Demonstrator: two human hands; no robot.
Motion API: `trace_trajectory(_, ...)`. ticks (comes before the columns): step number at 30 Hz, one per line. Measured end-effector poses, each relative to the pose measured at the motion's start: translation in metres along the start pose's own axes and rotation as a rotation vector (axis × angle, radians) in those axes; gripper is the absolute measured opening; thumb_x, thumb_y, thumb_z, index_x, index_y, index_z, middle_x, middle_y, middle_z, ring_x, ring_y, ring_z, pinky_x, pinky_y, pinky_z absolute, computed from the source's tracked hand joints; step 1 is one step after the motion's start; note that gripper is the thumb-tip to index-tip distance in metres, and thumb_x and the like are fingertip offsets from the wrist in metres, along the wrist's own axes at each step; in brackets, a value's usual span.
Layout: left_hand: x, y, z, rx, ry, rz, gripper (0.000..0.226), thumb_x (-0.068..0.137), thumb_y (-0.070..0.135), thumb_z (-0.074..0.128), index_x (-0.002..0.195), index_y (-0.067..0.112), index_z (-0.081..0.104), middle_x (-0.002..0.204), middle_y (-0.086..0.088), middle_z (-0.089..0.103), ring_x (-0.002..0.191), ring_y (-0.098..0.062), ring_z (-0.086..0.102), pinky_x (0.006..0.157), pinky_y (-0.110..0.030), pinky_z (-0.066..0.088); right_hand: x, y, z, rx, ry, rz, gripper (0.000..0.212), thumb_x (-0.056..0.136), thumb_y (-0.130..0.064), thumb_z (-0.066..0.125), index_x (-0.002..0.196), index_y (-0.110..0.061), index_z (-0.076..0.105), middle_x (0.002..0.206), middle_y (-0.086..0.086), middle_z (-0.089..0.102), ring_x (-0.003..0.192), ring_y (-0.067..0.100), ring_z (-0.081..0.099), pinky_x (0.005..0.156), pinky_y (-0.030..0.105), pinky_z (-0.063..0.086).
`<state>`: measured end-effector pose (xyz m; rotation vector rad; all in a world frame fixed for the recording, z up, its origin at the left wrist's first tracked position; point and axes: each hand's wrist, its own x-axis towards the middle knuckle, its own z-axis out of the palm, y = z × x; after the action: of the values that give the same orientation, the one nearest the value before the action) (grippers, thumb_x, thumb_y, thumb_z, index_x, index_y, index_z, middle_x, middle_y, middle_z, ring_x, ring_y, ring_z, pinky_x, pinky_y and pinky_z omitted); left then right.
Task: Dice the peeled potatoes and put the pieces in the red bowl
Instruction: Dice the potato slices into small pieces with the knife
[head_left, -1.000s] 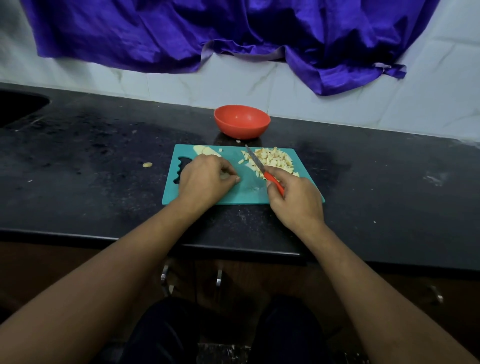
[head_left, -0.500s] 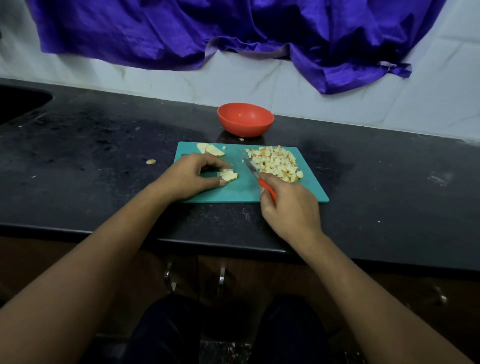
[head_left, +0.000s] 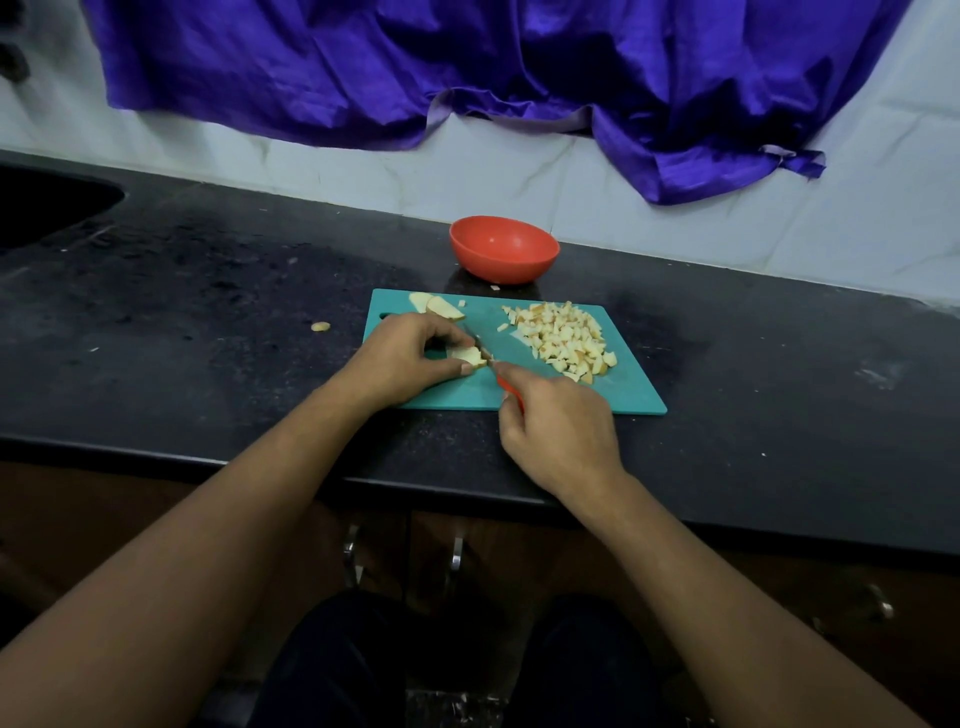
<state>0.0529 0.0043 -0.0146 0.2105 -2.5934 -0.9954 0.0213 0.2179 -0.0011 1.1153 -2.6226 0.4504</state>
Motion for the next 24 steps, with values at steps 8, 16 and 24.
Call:
trace_trajectory(8, 0.000, -0.002, 0.002, 0.015, 0.055, -0.022, 0.043, 0.079, 0.040, 0.086, 0.118, 0.024, 0.076, 0.120, 0.009, 0.073, 0.112, -0.005, 0.065, 0.104, -0.026, 0.050, -0.001, 0.003, -0.001, 0.104, 0.058, 0.067, 0.043, 0.102, -0.035, 0.048, 0.145, -0.034, 0.055, 0.081, -0.009, 0.066, 0.066, 0.008, 0.055, 0.065, 0.034, 0.052)
trace_trajectory(16, -0.001, -0.003, 0.003, 0.097, 0.118, -0.003, 0.029, 0.079, 0.042, 0.085, 0.103, 0.026, 0.080, 0.102, 0.014, 0.076, 0.098, -0.002, 0.067, 0.095, -0.029, 0.054, -0.002, -0.005, -0.001, 0.145, 0.060, 0.086, 0.043, 0.101, -0.034, 0.050, 0.144, -0.033, 0.056, 0.092, -0.007, 0.072, 0.073, 0.010, 0.060, 0.068, 0.035, 0.054)
trace_trajectory(24, -0.002, -0.002, 0.003, 0.124, 0.136, 0.024, 0.021, 0.081, 0.041, 0.083, 0.098, 0.028, 0.082, 0.098, 0.015, 0.078, 0.094, -0.004, 0.069, 0.090, -0.035, 0.055, 0.015, -0.022, -0.001, 0.011, 0.011, 0.043, 0.044, 0.101, -0.033, 0.047, 0.145, -0.034, 0.055, 0.092, -0.002, 0.070, 0.085, 0.019, 0.063, 0.068, 0.034, 0.046)
